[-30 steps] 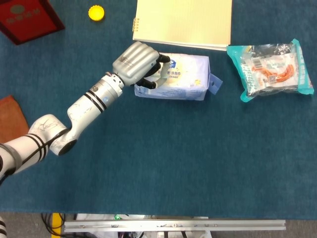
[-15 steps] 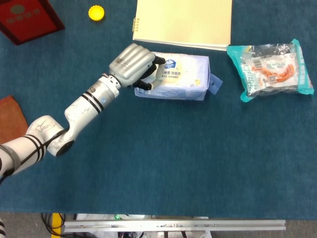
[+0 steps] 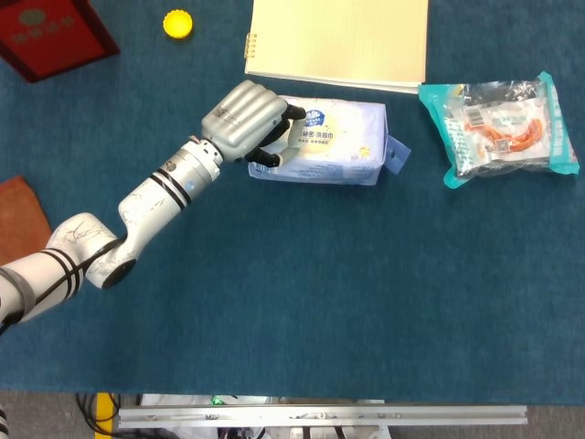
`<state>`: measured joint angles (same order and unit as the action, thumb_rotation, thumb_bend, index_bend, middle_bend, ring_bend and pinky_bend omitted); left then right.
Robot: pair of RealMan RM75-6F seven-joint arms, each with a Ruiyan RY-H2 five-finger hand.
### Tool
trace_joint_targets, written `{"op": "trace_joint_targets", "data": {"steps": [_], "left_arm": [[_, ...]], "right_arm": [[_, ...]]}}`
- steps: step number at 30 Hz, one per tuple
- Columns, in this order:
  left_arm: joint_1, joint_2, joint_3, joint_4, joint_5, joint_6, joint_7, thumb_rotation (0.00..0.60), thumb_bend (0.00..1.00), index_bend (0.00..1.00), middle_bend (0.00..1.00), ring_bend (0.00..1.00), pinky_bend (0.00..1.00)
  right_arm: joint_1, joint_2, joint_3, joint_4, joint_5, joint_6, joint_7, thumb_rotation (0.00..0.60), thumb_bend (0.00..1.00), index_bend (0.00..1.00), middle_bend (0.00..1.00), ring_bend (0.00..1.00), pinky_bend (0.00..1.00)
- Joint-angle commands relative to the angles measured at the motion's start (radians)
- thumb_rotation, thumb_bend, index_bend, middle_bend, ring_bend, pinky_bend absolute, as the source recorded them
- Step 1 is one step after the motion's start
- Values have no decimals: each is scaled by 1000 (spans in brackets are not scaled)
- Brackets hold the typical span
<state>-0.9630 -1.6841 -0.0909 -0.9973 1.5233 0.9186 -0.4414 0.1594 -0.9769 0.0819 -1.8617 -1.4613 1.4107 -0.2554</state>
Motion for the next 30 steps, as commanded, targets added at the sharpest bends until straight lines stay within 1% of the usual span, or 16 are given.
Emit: {"op": "trace_joint_targets", "data": {"steps": [1,8,16,20,30], "left_arm": [[0,-1,-2,1,-2,0,0,600,413,211,870,879,806],[0,0,-8,-2,-6,4,1,600,355,136,864,878,806],[4,2,-5,1,-5,8,5,600,327,60,856,878,805],[4,5,-9,-4,-8,9,6,600,295,21,853,878,805],[10,22,-12,-40,-6,24,8,600,291,3,848,878,804]], "right_arm": [[0,0,0,0,0,0,0,600,363,357,299,182,246],[-1,-1,-1,0,-1,2,-1,600,363,356,299,183,246],[-3,-2,-1,1,-3,4,1,600,363,356,299,183,246],[-4,-2,-1,1,-5,6,2,600,363,357,299,183,246],[-5,3,0,-3,-11,10,4,600,363,356,299,183,246]]}}
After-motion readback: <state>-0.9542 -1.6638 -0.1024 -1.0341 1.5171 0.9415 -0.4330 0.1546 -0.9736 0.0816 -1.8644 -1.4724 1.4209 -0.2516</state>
